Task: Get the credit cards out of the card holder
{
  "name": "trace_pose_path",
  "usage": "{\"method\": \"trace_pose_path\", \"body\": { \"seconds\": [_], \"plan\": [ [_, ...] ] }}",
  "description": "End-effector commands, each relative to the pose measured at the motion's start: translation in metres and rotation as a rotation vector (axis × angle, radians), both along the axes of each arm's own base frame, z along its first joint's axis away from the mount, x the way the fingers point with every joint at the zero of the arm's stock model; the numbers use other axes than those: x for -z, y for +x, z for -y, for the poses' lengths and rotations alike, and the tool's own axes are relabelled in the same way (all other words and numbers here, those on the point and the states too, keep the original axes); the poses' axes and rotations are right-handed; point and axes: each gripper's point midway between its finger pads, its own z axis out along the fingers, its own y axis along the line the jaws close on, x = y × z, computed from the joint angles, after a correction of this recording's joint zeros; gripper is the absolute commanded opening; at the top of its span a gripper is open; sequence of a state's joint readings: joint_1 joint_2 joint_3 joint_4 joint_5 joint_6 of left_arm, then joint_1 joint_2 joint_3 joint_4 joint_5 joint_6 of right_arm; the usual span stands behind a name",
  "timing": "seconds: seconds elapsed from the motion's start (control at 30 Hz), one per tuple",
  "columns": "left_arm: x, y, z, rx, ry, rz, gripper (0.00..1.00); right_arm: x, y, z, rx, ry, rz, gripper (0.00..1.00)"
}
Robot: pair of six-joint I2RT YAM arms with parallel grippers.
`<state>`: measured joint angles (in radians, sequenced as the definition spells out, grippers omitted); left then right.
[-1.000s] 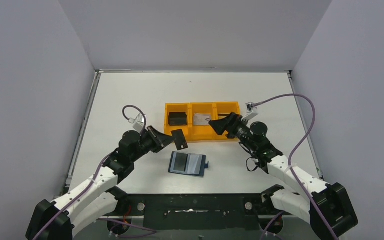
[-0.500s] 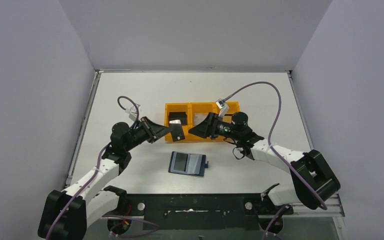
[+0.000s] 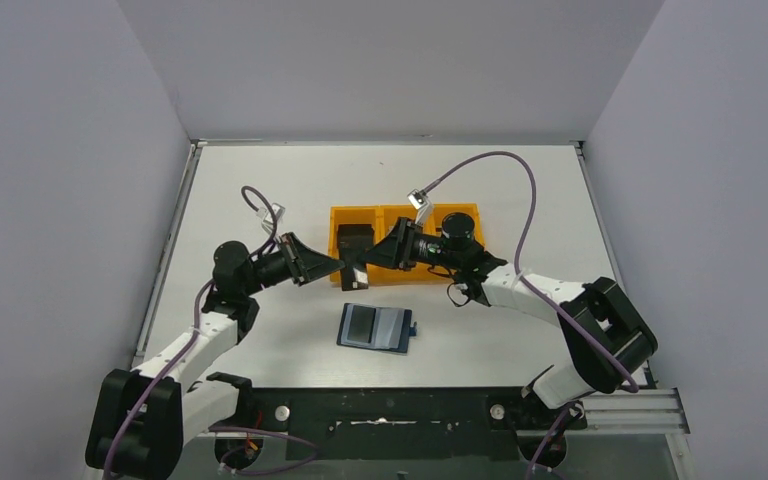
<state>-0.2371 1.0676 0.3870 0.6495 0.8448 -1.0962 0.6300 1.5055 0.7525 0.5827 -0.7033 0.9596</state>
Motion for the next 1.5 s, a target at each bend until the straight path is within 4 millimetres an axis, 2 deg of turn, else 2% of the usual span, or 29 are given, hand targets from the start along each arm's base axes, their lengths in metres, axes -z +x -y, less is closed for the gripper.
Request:
{"method": "trace_pose_path", "body": {
  "seconds": [0.0,0.2,0.33,0.6,0.87,1.13,1.23,1.3,1.37,1.43,1.47],
  "plan": [
    [-0.02,-0.005,-0.001,0.052,-0.027,0.119,0.0,-0.025,0.002,-0.01,-0.038,0.054,0.065,0.4],
    [-0.02,0.001,-0.008,0.022,-0.04,0.119,0.0,-0.029,-0.01,-0.016,-0.109,0.093,0.052,0.29],
    [-0.019,0.002,-0.012,0.008,-0.044,0.116,0.0,-0.03,-0.015,-0.019,-0.14,0.1,0.053,0.25],
    [-0.022,0.006,-0.017,-0.025,-0.07,0.121,0.0,-0.034,-0.021,-0.024,-0.181,0.122,0.05,0.26],
    [-0.021,0.002,-0.017,-0.014,-0.076,0.118,0.0,-0.042,-0.023,-0.027,-0.2,0.147,0.056,0.22],
    [-0.018,0.001,-0.018,-0.016,-0.078,0.11,0.0,-0.043,-0.027,-0.031,-0.221,0.148,0.058,0.09],
    [-0.02,0.001,-0.018,-0.014,-0.078,0.117,0.0,-0.041,-0.023,-0.03,-0.196,0.132,0.062,0.0],
    [-0.02,0.002,-0.018,-0.015,-0.069,0.112,0.1,-0.039,-0.019,-0.029,-0.167,0.113,0.069,0.0],
    [-0.017,0.005,-0.019,-0.03,-0.052,0.103,0.26,-0.037,-0.015,-0.027,-0.146,0.089,0.073,0.0],
    [-0.013,0.009,-0.021,-0.055,-0.027,0.095,0.5,-0.035,-0.012,-0.027,-0.131,0.063,0.079,0.0],
    [-0.011,0.012,-0.024,-0.073,-0.012,0.087,0.57,-0.032,-0.008,-0.026,-0.111,0.039,0.079,0.0]
  ]
}}
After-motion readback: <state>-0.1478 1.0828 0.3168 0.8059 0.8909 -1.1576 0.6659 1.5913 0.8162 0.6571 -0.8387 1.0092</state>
